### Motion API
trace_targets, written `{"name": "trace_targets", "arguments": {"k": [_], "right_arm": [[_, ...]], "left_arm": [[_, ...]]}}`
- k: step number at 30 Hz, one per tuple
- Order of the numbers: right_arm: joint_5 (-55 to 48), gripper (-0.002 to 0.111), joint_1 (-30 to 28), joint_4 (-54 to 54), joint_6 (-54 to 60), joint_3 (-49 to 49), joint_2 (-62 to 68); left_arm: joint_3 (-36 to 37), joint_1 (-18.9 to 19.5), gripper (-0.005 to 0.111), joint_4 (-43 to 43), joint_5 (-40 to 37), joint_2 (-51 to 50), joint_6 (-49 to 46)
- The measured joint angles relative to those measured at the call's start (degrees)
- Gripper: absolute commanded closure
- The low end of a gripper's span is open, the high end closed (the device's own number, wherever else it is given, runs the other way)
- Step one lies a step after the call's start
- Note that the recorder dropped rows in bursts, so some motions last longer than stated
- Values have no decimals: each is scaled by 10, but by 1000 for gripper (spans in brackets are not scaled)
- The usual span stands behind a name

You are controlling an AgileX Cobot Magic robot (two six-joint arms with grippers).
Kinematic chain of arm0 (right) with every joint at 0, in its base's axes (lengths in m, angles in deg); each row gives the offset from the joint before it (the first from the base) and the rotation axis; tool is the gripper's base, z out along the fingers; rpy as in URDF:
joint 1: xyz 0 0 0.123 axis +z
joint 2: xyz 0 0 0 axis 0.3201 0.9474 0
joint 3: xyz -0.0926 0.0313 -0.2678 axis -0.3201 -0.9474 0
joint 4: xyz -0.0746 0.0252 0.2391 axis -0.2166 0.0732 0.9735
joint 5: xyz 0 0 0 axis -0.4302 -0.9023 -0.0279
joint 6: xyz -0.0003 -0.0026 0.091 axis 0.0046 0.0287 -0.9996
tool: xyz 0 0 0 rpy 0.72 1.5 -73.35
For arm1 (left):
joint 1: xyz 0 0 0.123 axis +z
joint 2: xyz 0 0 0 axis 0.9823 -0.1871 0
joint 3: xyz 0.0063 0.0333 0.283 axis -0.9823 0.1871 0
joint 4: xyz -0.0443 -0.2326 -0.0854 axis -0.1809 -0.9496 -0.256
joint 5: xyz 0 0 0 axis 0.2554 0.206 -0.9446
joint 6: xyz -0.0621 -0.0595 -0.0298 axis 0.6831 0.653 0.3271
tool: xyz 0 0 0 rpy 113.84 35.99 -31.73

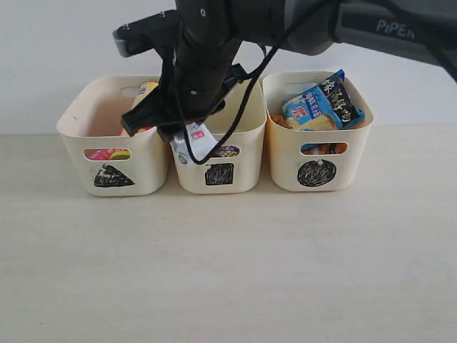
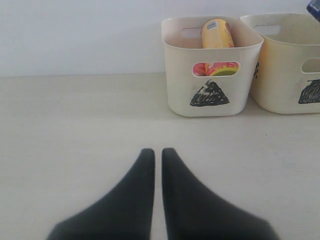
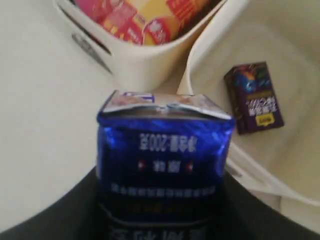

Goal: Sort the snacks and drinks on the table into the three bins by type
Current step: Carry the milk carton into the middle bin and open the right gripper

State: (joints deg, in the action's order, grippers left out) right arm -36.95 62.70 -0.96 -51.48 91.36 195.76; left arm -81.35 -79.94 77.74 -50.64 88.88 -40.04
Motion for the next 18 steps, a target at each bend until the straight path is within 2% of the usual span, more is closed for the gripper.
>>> {"name": "trace_targets", "arguments": {"k": [8,18], "right_arm": [[145,108,-40,-32,-20,0,0],[265,108,-97,-35,-29,0,17]], "left_arm": [[0,0,102,0,0,0,0],[0,0,102,0,0,0,0]]}}
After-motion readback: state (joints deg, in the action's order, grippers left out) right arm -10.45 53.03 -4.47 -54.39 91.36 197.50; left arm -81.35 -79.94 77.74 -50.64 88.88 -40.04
